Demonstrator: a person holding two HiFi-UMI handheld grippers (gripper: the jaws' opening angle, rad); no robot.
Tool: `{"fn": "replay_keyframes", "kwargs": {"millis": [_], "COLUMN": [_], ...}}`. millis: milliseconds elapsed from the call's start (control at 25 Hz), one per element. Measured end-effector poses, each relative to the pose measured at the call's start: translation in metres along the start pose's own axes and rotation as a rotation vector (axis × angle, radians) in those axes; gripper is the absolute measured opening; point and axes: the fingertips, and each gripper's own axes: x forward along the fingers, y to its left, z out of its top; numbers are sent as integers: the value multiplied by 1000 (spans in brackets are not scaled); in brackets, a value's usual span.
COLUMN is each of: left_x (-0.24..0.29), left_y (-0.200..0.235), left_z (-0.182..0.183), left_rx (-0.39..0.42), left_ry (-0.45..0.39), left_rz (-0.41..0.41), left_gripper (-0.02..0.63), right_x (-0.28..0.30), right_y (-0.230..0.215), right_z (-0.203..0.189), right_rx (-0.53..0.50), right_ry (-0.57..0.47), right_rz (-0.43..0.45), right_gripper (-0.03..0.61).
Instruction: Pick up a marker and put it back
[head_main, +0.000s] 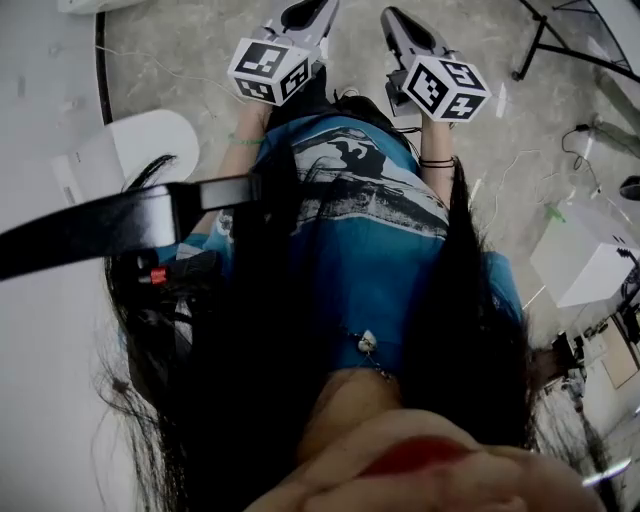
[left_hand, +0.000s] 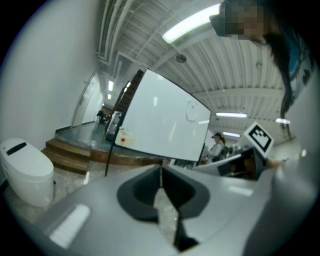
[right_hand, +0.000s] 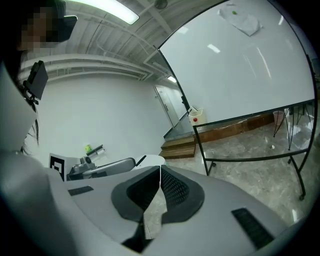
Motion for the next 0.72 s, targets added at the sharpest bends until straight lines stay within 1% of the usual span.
{"fn": "replay_keyframes", "kwargs": {"millis": [120, 320, 520, 720], "left_x": [-5, 7, 8, 10], "left_y": [-35, -66, -84, -86], "left_z": [-14, -16, -14, -17], "left_rx": [-2, 15, 38, 47], "left_ry": [11, -7, -11, -4], "left_rz": [6, 10, -4, 0], "left_gripper": [3, 3, 3, 3], "right_x": [-26, -47, -58, -57], "right_y": [-9, -17, -17, -20], "right_z": [-9, -7, -6, -5], "right_rx": [4, -48, -61, -57], "right_ry": [7, -3, -19, -27], "right_rz": [18, 47, 60, 72], "right_gripper": [14, 11, 11, 11]}}
